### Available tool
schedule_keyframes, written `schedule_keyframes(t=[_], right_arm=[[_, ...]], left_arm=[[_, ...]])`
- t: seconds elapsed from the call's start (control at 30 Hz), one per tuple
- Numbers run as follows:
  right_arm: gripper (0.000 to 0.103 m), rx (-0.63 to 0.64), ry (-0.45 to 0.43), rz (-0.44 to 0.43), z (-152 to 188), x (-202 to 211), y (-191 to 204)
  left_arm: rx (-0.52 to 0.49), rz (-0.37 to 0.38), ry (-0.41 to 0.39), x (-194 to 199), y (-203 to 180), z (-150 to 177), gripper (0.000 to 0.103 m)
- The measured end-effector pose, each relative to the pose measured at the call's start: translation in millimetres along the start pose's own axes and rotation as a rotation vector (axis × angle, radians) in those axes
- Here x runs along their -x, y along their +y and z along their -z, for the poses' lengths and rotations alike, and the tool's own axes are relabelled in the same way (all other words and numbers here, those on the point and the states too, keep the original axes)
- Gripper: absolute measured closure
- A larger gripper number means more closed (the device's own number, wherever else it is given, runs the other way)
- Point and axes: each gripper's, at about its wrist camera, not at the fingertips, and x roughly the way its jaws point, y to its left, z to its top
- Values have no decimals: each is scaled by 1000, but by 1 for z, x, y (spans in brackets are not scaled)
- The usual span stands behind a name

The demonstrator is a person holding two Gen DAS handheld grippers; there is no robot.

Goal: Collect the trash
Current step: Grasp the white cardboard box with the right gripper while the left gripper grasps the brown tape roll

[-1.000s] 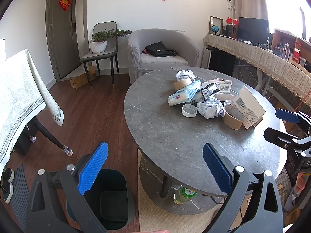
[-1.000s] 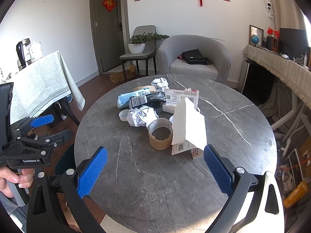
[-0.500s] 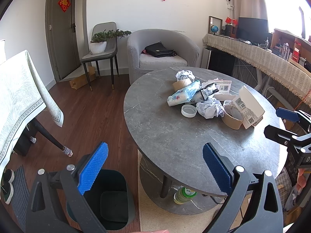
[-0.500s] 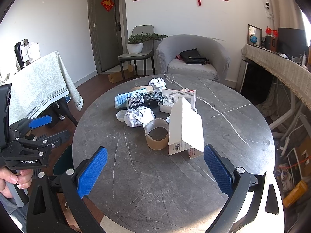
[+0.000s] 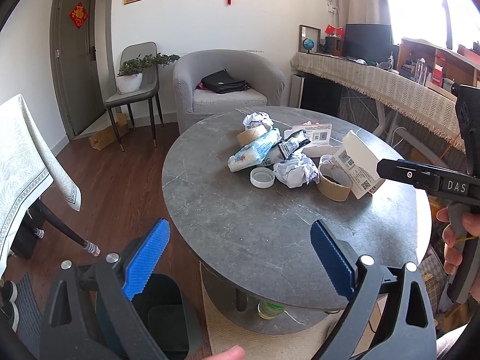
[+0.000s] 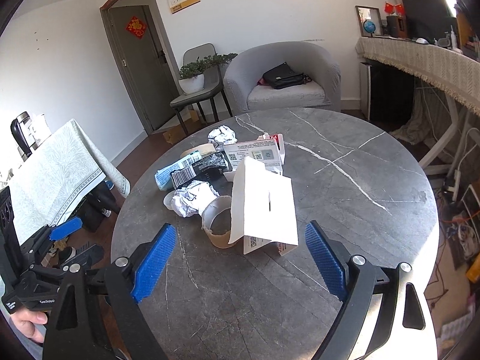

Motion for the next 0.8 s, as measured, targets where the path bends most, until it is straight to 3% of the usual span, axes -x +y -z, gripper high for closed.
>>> schedule_keyframes(t=[0.23,0.43,0.6,0.8], right_arm=[[15,-85,27,-25,-8,-21,-21],[24,-183,48,-91,-16,-39,-36],[37,-264,80,-151,-17,-54,-48],[53,-262,108,-171,-20,-58,-45]], left_arm=[[2,58,25,-20,-9,-8,18],[-17,135,46,-32,-23,-12,25],[-53,206,57,-40,-38,-14,26],[-67,268,84,-55,-52,-18,36]])
